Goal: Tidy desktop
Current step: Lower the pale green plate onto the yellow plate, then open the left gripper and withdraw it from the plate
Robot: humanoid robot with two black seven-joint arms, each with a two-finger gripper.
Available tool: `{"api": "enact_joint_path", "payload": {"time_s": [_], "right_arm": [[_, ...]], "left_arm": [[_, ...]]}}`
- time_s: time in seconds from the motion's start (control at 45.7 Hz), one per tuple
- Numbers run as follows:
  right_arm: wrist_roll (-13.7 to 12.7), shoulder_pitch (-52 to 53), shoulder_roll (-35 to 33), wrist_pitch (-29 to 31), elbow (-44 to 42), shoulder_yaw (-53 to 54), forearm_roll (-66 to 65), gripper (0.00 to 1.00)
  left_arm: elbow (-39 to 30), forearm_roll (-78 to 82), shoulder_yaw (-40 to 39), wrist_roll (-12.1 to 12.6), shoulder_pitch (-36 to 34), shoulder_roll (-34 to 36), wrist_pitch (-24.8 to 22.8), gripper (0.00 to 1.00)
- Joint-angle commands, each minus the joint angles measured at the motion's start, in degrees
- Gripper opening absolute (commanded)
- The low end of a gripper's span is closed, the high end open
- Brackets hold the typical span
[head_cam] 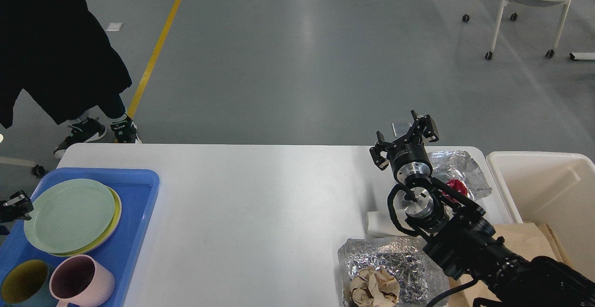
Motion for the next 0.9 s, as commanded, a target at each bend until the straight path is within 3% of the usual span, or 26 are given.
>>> {"api": "enact_joint_path", "payload": {"time_s": [0.0, 0.262, 0.416, 0.7, 0.875], "right_arm": [[0.0, 0.0, 0.0, 0.0, 0.01, 0.0, 0.0, 1.0], [0.0, 0.0, 0.0, 0.0, 0.01, 0.0, 0.0, 1.0], [0.0, 0.0, 0.0, 0.0, 0.01, 0.0, 0.0, 1.0], [0.0, 0.0, 0.0, 0.0, 0.01, 0.0, 0.0, 1.0], [0.0, 0.0, 0.0, 0.0, 0.01, 0.0, 0.0, 1.0]], "left_arm": [[-0.02, 0.0, -0.09, 0.0, 0.18, -0.21, 0.12, 0.56], [-0.02, 0.0, -2.37, -0.27, 0.27, -0.38, 1.88, 0.65], [0.07, -0.09, -2.9, -0.09, 1.49, -2.66, 5.21, 0.74], [0.07, -0.09, -2.82, 0.08, 3.69, -3.28, 11.63, 0.81], [0.16, -0.09, -2.73, 0.08, 4.48, -3.28, 13.13, 0.82]]}}
